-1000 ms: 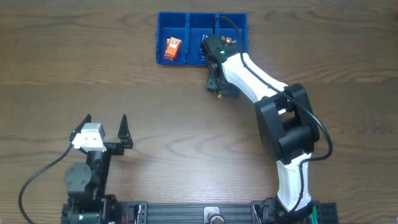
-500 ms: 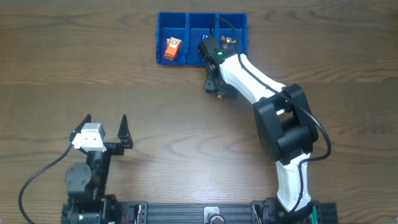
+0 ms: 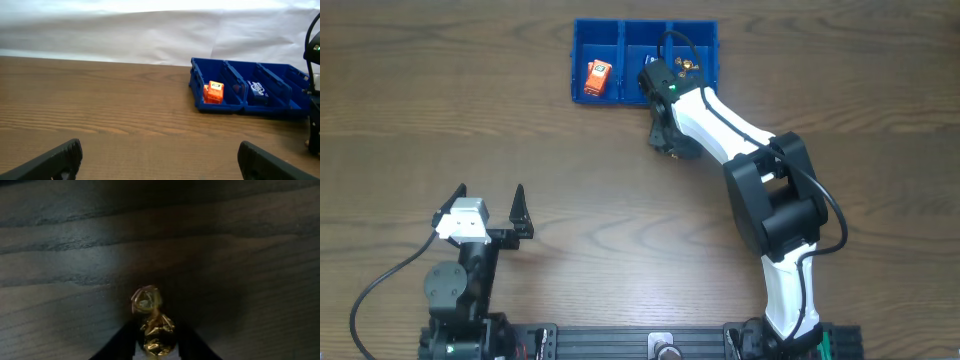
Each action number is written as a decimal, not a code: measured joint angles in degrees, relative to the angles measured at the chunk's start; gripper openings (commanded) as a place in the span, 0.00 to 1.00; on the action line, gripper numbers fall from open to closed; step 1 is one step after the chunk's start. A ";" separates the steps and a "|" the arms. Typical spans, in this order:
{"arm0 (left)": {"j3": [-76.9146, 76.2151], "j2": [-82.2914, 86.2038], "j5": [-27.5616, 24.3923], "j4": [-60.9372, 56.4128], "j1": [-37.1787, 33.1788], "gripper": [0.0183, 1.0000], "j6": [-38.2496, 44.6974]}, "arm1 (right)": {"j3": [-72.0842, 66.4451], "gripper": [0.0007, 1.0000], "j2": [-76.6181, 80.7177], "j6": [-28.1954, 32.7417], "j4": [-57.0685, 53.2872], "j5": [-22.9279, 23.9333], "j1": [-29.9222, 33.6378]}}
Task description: Sort Candies Into Trays
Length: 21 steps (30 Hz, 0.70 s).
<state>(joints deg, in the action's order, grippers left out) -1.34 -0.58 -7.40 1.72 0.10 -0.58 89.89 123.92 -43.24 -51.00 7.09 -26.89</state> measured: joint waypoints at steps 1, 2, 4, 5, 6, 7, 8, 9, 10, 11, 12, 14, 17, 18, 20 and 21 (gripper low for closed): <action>0.00 0.00 0.00 0.00 0.00 1.00 0.00 | 0.00 0.23 0.00 0.00 0.02 0.00 0.00; 0.00 0.00 0.00 -0.02 0.00 1.00 0.00 | 0.00 0.22 0.00 -0.02 0.04 0.00 0.00; 0.00 0.00 0.00 0.00 0.00 1.00 0.00 | 0.00 0.19 0.00 0.02 0.02 0.02 0.00; 0.00 0.00 0.00 0.00 0.00 1.00 0.00 | 0.00 0.18 0.00 0.02 0.02 0.02 0.00; 0.00 0.00 0.00 0.00 0.00 1.00 0.00 | 0.00 0.17 0.00 0.04 0.02 0.02 0.00; 0.00 0.00 0.00 -0.02 0.00 1.00 0.00 | 0.00 0.16 0.00 0.02 0.02 0.02 0.00; 0.00 0.00 0.00 0.00 0.00 1.00 0.00 | 0.00 0.16 0.00 0.02 0.00 0.00 0.00; 0.00 0.00 0.00 -0.02 0.00 1.00 0.02 | 0.00 0.16 0.00 0.02 0.00 0.00 0.00; 0.00 0.00 0.00 -0.02 0.00 1.00 0.02 | 0.00 0.16 0.00 0.02 -0.04 0.00 0.00; 0.00 0.00 0.00 0.00 0.00 1.00 0.00 | 0.00 0.15 -0.02 0.02 -0.15 0.00 0.00; 0.00 0.00 0.00 0.00 0.00 1.00 0.00 | 0.00 0.15 -0.11 0.04 -0.28 -0.04 0.00; 0.00 0.00 0.00 0.00 0.00 1.00 0.00 | 0.00 0.15 -1.05 0.24 -1.09 0.00 0.04; 0.00 0.00 0.00 -0.02 0.00 1.00 0.00 | -0.11 0.15 -7.61 1.31 -2.97 1.05 0.04; 0.00 0.00 0.00 0.00 0.00 1.00 0.00 | -0.15 0.15 -10.54 1.88 -3.17 1.81 0.04; 0.00 0.00 0.00 -0.02 0.00 1.00 0.02 | 0.02 0.15 -16.76 3.67 -2.93 3.56 0.09; 0.00 0.00 0.00 -0.02 0.00 1.00 0.00 | 0.46 0.15 -19.50 4.74 -2.91 4.72 0.22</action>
<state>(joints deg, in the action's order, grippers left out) -1.34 -0.58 -7.40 1.69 0.10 -0.58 90.35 104.42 -38.50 -53.91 11.81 -26.68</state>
